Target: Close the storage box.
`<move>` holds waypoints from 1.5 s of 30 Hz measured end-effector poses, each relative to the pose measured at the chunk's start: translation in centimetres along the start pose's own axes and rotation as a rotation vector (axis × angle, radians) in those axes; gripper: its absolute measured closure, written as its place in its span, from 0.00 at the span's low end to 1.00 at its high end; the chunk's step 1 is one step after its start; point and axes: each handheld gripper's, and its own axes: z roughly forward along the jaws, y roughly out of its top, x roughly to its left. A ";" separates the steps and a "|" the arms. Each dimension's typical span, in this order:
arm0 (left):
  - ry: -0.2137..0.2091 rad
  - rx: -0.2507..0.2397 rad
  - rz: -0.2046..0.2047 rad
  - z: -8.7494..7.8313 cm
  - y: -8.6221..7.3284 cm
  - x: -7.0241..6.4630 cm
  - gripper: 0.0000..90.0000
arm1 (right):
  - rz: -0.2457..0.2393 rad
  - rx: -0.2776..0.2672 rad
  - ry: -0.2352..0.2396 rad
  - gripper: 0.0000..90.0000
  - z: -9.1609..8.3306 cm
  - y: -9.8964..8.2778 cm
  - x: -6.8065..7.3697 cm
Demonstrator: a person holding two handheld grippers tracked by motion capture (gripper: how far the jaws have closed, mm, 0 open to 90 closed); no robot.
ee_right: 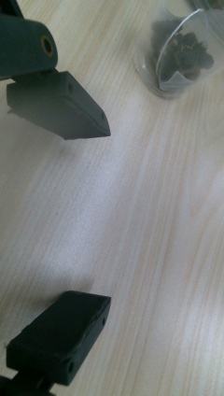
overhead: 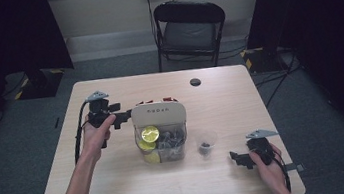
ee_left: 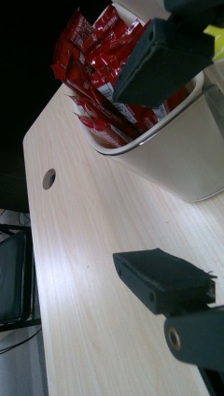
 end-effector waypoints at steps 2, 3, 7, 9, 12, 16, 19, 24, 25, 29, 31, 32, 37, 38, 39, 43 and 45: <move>0.003 0.001 0.007 -0.1 0.1 -0.1 0.23 | -0.001 0.002 0.002 0.17 0.0 0.0 0.1; 0.002 -0.005 0.007 -0.2 0.1 -0.1 0.23 | -0.001 0.002 0.002 0.17 0.0 0.0 0.1; -0.011 -0.011 0.003 -0.4 0.1 -0.1 0.23 | -0.008 -0.003 -0.008 0.16 0.0 -0.1 0.3; -0.018 -0.012 0.000 -0.5 0.1 -0.2 0.23 | -0.006 -0.006 -0.010 0.16 0.1 -0.1 0.3; -0.038 -0.015 -0.002 -0.9 0.3 -0.3 0.23 | -0.015 -0.012 -0.021 0.16 0.2 -0.1 0.4; -0.042 -0.019 0.007 -1.3 0.5 -0.5 0.23 | -0.025 -0.018 -0.032 0.16 0.3 -0.1 0.4; -0.048 -0.025 0.007 -1.6 0.8 -0.7 0.22 | -0.038 -0.030 -0.049 0.16 0.5 -0.2 0.5; -0.081 -0.024 0.027 -1.7 1.0 -1.6 0.22 | -0.038 -0.049 -0.059 0.14 0.7 -0.4 0.6; -0.081 -0.024 0.027 -1.7 1.0 -1.6 0.22 | -0.038 -0.049 -0.059 0.14 0.7 -0.4 0.6; -0.086 -0.017 0.028 -2.0 0.8 -2.0 0.22 | -0.039 -0.053 -0.061 0.13 0.8 -0.4 0.7; -0.085 -0.020 0.026 -2.1 0.7 -2.1 0.21 | -0.039 -0.055 -0.063 0.13 0.8 -0.4 0.7; -0.085 -0.021 0.030 -2.2 0.7 -2.2 0.21 | -0.039 -0.055 -0.063 0.13 0.8 -0.4 0.7; -0.084 -0.022 0.032 -2.3 0.5 -2.5 0.21 | -0.046 -0.056 -0.060 0.13 0.8 -0.4 0.6; -0.083 -0.014 0.037 -2.3 0.5 -2.6 0.21 | -0.046 -0.057 -0.059 0.13 0.8 -0.4 0.6; -0.080 -0.012 0.036 -2.4 0.4 -2.7 0.21 | -0.046 -0.057 -0.058 0.13 0.8 -0.4 0.6; -0.082 -0.016 0.049 -2.7 0.1 -3.2 0.20 | -0.044 -0.055 -0.061 0.13 0.8 -0.4 0.7; -0.084 -0.017 0.053 -2.7 0.1 -3.4 0.20 | -0.044 -0.054 -0.061 0.13 0.8 -0.4 0.7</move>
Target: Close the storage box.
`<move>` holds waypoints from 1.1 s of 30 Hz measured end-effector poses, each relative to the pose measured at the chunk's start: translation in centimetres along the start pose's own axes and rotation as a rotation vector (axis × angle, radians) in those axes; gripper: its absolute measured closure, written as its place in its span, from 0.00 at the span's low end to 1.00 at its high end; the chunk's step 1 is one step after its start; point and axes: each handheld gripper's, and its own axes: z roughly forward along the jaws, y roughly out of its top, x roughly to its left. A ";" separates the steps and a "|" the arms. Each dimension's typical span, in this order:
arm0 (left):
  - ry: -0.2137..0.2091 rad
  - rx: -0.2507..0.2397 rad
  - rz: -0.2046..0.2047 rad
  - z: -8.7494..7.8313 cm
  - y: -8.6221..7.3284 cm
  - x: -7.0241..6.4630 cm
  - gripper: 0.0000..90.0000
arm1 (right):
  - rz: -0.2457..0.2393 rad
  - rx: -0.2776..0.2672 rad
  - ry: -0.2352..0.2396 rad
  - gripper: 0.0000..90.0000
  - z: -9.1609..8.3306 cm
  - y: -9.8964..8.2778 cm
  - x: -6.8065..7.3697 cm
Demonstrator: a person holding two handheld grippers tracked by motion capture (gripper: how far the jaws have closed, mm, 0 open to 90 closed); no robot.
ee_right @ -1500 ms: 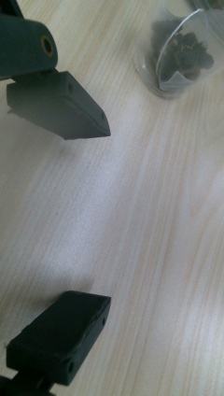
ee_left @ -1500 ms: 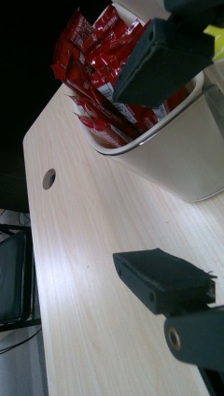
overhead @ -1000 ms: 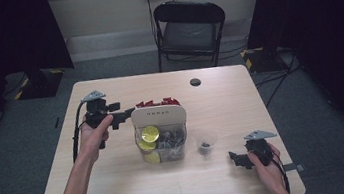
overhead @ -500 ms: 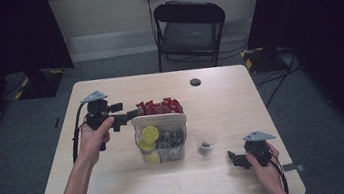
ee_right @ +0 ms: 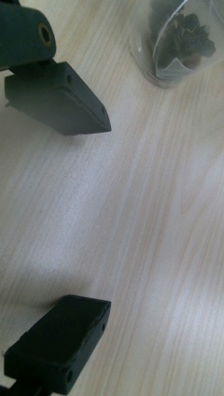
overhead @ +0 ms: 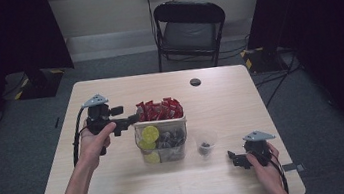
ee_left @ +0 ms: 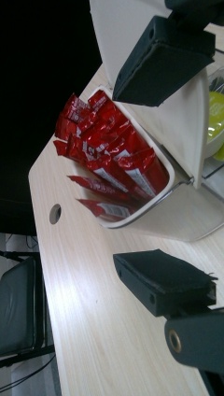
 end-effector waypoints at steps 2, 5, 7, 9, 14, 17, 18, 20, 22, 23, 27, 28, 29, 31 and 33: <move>-0.005 0.013 0.007 0.0 -0.1 -0.2 0.20 | 0.001 0.001 0.000 0.13 0.0 0.0 0.0; -0.005 0.025 0.013 0.2 -0.3 -0.4 0.20 | 0.001 -0.001 0.001 0.13 0.0 0.0 0.0; 0.000 0.031 0.012 0.4 -0.5 -0.4 0.20 | 0.000 -0.003 0.001 0.13 0.0 0.0 0.0; -0.003 0.031 0.007 0.4 -0.5 -0.4 0.20 | 0.000 -0.003 0.002 0.13 0.0 0.0 0.0; -0.002 0.044 0.011 0.3 -0.8 -0.6 0.20 | -0.003 -0.005 0.003 0.13 0.1 0.0 -0.1; 0.000 0.041 0.002 0.1 -1.0 -0.7 0.20 | -0.003 -0.004 0.004 0.13 0.1 0.0 -0.1; 0.000 0.043 0.003 0.0 -1.0 -0.7 0.20 | -0.003 -0.004 0.004 0.13 0.1 0.0 -0.1; 0.002 0.051 0.010 -0.2 -1.2 -0.7 0.19 | -0.003 -0.005 0.004 0.13 0.1 0.0 -0.1; 0.004 0.050 0.006 -0.2 -1.4 -0.7 0.19 | -0.003 -0.004 0.004 0.13 0.0 0.0 -0.1; 0.007 0.055 0.011 -0.2 -1.6 -0.6 0.19 | -0.002 -0.004 0.004 0.13 0.0 0.0 -0.1; 0.015 0.077 0.006 0.1 -2.1 -0.5 0.19 | -0.004 -0.006 0.005 0.13 0.1 0.0 -0.1; 0.012 0.076 -0.003 0.2 -2.2 -0.5 0.19 | -0.003 -0.006 0.004 0.13 0.1 0.0 -0.1; 0.012 0.082 -0.001 0.3 -2.3 -0.5 0.19 | -0.003 -0.006 0.004 0.13 0.1 0.0 -0.1; 0.018 0.108 0.000 0.5 -2.7 -0.5 0.19 | -0.003 -0.006 0.003 0.13 0.1 0.0 -0.1; 0.016 0.116 0.005 0.6 -2.9 -0.5 0.19 | -0.002 -0.006 0.003 0.13 0.1 0.0 -0.1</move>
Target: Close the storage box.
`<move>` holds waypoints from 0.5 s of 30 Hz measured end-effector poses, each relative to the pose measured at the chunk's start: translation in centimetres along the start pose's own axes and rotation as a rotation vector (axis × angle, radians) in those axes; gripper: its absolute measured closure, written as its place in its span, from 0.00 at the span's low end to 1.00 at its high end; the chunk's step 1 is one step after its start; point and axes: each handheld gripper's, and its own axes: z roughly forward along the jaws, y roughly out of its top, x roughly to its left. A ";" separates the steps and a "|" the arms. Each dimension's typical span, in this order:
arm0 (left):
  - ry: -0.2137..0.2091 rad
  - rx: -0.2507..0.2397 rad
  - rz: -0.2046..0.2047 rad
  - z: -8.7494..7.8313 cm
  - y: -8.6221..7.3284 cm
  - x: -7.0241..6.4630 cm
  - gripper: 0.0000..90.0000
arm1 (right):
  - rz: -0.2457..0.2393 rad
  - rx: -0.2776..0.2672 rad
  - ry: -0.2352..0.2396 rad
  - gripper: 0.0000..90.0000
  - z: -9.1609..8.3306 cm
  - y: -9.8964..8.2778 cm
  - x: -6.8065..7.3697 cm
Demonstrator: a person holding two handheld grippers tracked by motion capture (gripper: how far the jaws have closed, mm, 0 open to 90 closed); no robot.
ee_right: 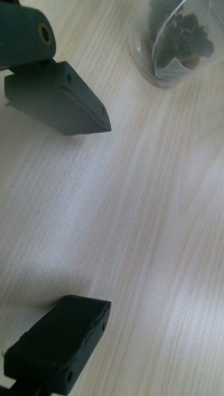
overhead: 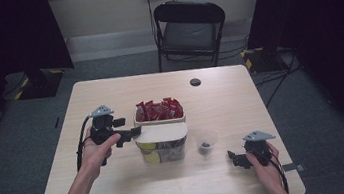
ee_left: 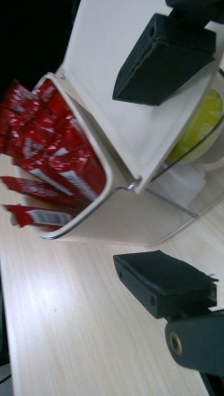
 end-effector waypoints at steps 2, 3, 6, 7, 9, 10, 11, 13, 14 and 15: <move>0.008 0.025 0.014 0.3 -0.2 0.0 0.19 | 0.000 -0.001 -0.001 0.13 0.0 0.0 0.0; 0.012 0.039 0.016 0.4 -0.3 -0.1 0.19 | 0.000 -0.001 -0.001 0.13 0.0 0.0 0.0; 0.019 0.062 0.035 0.8 -0.4 -0.4 0.19 | 0.000 -0.002 0.000 0.13 0.0 0.0 0.0; 0.019 0.062 0.035 0.8 -0.4 -0.4 0.19 | 0.000 -0.002 0.000 0.13 0.0 0.0 0.0; 0.021 0.074 0.054 1.0 -0.4 -0.4 0.19 | 0.001 -0.001 -0.001 0.13 0.0 0.0 0.0; 0.022 0.075 0.054 1.0 -0.4 -0.4 0.19 | 0.000 -0.002 -0.001 0.13 0.0 0.0 0.0; 0.023 0.077 0.054 0.9 -0.5 -0.4 0.19 | 0.000 -0.002 -0.001 0.13 0.0 0.0 0.0; 0.026 0.073 0.051 0.8 -0.5 -0.4 0.19 | 0.000 -0.002 -0.001 0.13 0.0 0.0 0.0; 0.046 0.041 0.047 0.1 -0.6 -0.4 0.19 | 0.000 -0.001 -0.001 0.13 0.0 0.0 0.0; 0.046 0.041 0.047 0.1 -0.6 -0.4 0.19 | 0.000 -0.001 -0.001 0.13 0.0 0.0 0.0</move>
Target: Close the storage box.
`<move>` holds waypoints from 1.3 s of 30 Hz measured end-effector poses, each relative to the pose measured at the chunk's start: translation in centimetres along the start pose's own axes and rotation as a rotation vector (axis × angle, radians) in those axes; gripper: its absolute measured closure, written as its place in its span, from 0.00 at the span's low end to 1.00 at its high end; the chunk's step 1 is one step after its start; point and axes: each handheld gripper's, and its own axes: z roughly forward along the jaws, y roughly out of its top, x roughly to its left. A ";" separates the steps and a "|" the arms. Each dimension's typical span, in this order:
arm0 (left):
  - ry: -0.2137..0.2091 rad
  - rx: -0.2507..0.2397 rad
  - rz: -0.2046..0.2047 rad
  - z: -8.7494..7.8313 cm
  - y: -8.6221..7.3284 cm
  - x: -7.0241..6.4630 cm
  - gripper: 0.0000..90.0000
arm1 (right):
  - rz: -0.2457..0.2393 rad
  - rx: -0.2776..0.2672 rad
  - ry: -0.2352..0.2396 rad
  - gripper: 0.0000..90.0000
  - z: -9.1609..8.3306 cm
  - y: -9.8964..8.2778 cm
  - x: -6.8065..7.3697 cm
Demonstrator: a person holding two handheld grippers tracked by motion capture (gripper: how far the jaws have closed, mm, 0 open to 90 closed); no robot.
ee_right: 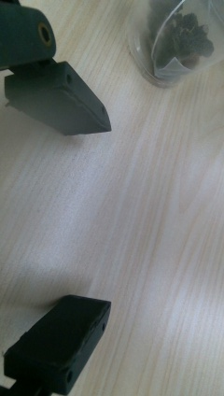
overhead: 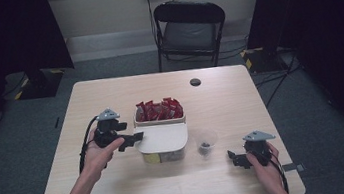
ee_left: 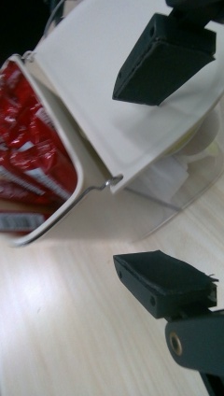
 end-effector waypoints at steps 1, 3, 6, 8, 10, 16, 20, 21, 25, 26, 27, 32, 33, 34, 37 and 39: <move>-0.002 -0.013 -0.011 -0.7 -0.1 0.3 0.19 | 0.001 0.001 0.000 0.13 0.0 0.0 0.0; 0.001 -0.012 -0.014 -1.0 -0.3 0.4 0.19 | 0.000 0.000 0.000 0.13 0.0 0.0 0.0; 0.020 0.005 -0.013 -1.6 -0.9 1.0 0.19 | 0.000 0.001 -0.001 0.13 0.0 0.0 0.0; 0.033 0.008 -0.031 -1.8 -1.4 1.4 0.19 | 0.000 0.000 0.000 0.13 0.0 0.0 0.0; 0.046 0.012 -0.041 -2.0 -2.1 1.8 0.19 | 0.000 0.000 0.000 0.13 0.0 0.0 0.0; 0.071 0.041 -0.054 -2.4 -3.8 2.6 0.19 | 0.001 0.001 0.000 0.13 0.0 0.0 0.0; 0.105 0.078 -0.068 -2.5 -5.6 3.2 0.18 | 0.000 0.000 0.000 0.13 0.0 0.0 0.0; 0.115 0.088 -0.076 -2.3 -6.2 3.4 0.18 | 0.001 0.000 -0.001 0.13 0.0 0.0 0.0; 0.170 0.132 -0.101 -2.1 -8.1 4.2 0.18 | -0.001 -0.001 -0.001 0.13 0.0 0.0 0.0; 0.186 0.129 -0.095 -2.1 -8.4 4.2 0.18 | 0.001 0.000 -0.001 0.13 0.0 0.0 0.0; 0.209 0.136 -0.085 -2.0 -8.8 4.3 0.18 | 0.000 0.000 0.000 0.13 0.0 0.0 0.0; 0.251 0.184 -0.053 -1.5 -10.5 4.4 0.18 | 0.000 0.000 0.000 0.13 0.0 0.0 0.0; 0.255 0.194 -0.047 -1.4 -10.7 4.5 0.18 | 0.000 0.000 -0.001 0.13 0.0 0.0 0.0; 0.267 0.201 -0.036 -1.3 -10.9 4.4 0.18 | 0.000 -0.001 -0.001 0.13 0.0 0.0 0.0; 0.265 0.185 0.014 -0.8 -11.6 4.1 0.16 | 0.001 0.000 -0.002 0.13 0.0 0.0 0.0; 0.271 0.155 0.000 -0.6 -11.8 3.9 0.14 | 0.000 -0.001 -0.001 0.13 0.0 0.0 0.0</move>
